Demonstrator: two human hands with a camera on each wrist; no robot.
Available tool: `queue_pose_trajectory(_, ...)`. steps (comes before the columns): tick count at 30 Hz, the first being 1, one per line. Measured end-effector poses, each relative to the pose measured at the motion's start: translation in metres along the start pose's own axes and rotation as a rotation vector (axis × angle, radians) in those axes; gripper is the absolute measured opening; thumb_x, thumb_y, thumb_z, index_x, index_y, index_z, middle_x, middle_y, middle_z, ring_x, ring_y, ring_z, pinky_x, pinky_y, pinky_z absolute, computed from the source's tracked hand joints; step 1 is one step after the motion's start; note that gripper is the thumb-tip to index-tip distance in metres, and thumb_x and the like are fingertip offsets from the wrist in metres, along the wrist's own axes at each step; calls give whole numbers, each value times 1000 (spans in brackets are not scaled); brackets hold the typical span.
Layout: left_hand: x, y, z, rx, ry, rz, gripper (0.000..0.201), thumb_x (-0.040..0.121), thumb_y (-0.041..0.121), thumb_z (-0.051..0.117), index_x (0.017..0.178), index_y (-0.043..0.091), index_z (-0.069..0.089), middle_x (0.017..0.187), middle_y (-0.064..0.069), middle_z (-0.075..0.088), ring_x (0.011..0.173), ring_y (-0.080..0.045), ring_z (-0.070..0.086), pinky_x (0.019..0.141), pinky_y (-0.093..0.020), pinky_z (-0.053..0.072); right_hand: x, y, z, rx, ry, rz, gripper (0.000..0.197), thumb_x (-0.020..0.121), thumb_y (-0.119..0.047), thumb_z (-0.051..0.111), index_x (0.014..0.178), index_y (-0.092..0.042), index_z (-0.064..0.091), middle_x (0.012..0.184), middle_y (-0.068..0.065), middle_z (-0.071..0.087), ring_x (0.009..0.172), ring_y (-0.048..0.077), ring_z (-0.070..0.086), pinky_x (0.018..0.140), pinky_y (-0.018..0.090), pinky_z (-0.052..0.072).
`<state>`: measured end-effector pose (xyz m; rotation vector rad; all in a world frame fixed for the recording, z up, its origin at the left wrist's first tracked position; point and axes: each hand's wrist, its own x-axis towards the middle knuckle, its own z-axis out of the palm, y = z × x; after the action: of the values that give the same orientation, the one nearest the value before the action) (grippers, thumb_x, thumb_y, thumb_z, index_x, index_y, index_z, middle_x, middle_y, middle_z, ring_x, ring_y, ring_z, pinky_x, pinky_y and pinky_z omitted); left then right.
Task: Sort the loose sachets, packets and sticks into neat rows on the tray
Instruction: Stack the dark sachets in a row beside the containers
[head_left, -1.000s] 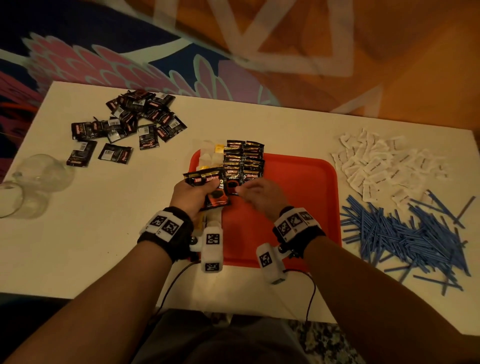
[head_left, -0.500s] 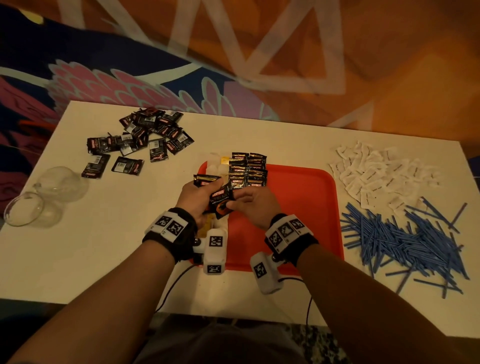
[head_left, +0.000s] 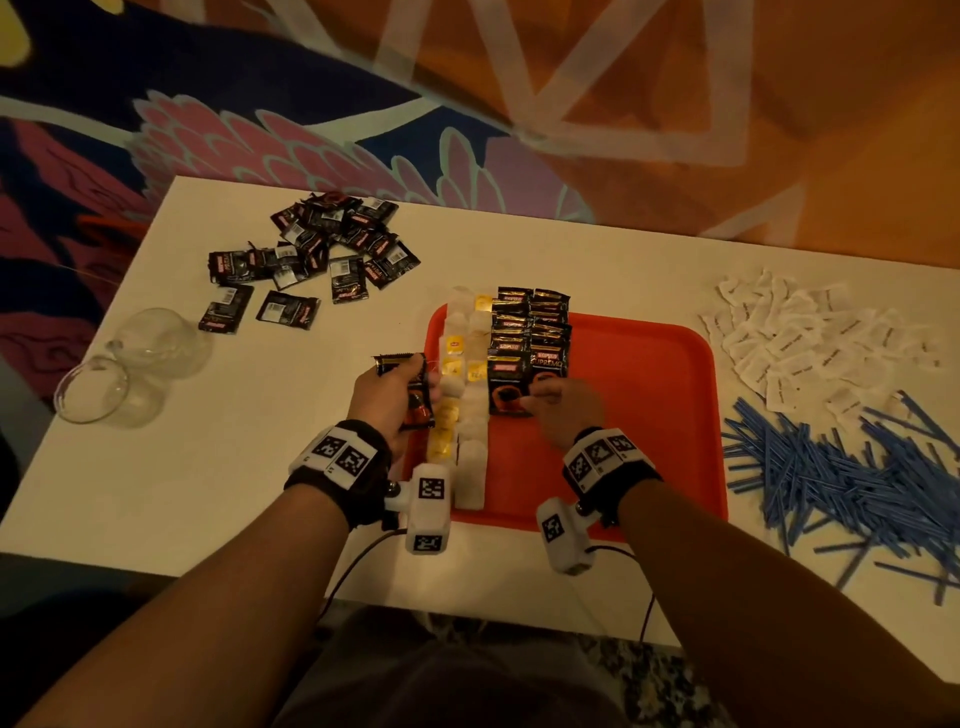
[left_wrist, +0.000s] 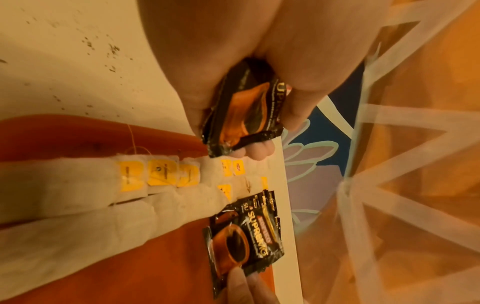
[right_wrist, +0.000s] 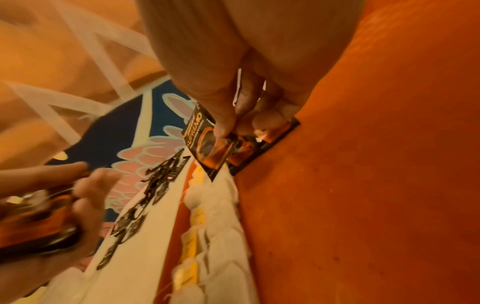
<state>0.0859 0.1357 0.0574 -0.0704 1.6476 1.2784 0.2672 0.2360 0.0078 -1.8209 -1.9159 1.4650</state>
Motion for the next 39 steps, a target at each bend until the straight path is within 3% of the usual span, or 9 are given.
queue_pose_trajectory(4, 3, -4, -13, -6, 5, 1, 15, 100, 19, 56, 95, 7, 64, 76, -8, 69, 59, -18, 61, 56, -30, 53, 15, 3, 4, -64, 42, 87, 21, 90, -24, 69, 110, -18, 71, 127, -2, 62, 108, 12, 56, 71, 14, 38)
queue_pose_trajectory(8, 4, -6, -25, -39, 12, -5, 19, 99, 19, 58, 105, 2, 64, 85, -14, 70, 68, -23, 62, 68, -38, 53, 28, 1, 14, -101, 58, 127, 10, 89, -25, 71, 98, -21, 69, 115, -3, 64, 93, 7, 51, 69, 16, 39)
queue_pose_trajectory(15, 8, -10, -38, -39, 50, 5, 17, 101, 16, 55, 92, 5, 65, 69, -6, 69, 56, -16, 64, 49, -25, 53, 39, 0, 23, -163, 82, 158, 12, 87, -29, 73, 94, -20, 68, 97, -7, 61, 86, 7, 52, 52, 14, 30)
queue_pose_trajectory(20, 9, -12, -39, -46, 51, 9, 16, 101, 17, 55, 94, 5, 65, 72, -6, 69, 57, -16, 64, 48, -25, 53, 41, 3, 23, -189, 102, 155, 12, 87, -30, 73, 90, -19, 68, 98, -4, 65, 87, 10, 56, 73, 23, 48)
queue_pose_trajectory(24, 9, -12, -37, -65, 18, -10, 19, 101, 16, 52, 91, 5, 65, 74, -7, 67, 58, -17, 62, 49, -25, 52, 38, 2, 23, -156, 105, 169, 13, 85, -30, 75, 90, -20, 68, 98, -4, 65, 88, 11, 57, 77, 26, 52)
queue_pose_trajectory(29, 10, -11, -30, 13, 20, 13, 22, 99, 12, 53, 107, -3, 67, 88, -13, 74, 71, -22, 68, 62, -33, 58, 30, -2, 14, -146, 88, 171, 16, 87, -33, 73, 97, -21, 68, 96, -8, 61, 84, 7, 52, 55, 14, 37)
queue_pose_trajectory(33, 9, -10, -18, 59, 51, 65, 12, 92, 13, 69, 103, 8, 72, 96, -12, 76, 85, -26, 73, 79, -43, 60, 18, -9, 10, -122, 75, 58, 12, 87, -36, 70, 86, -24, 69, 92, -12, 62, 92, 8, 57, 87, 28, 50)
queue_pose_trajectory(36, 6, -6, -4, 31, 49, 85, 10, 87, 11, 74, 96, 13, 71, 90, -8, 76, 83, -24, 74, 81, -43, 59, 1, -22, 13, 42, -70, -98, 14, 85, -37, 73, 79, -25, 69, 87, -9, 67, 88, 10, 63, 82, 29, 53)
queue_pose_trajectory(39, 1, -4, 14, 33, 8, 96, 15, 84, 12, 77, 98, 11, 72, 93, -10, 77, 86, -27, 75, 82, -45, 60, -21, -39, 16, 186, -242, -188, 15, 84, -31, 76, 86, -17, 71, 86, -5, 70, 82, 9, 66, 72, 24, 55)
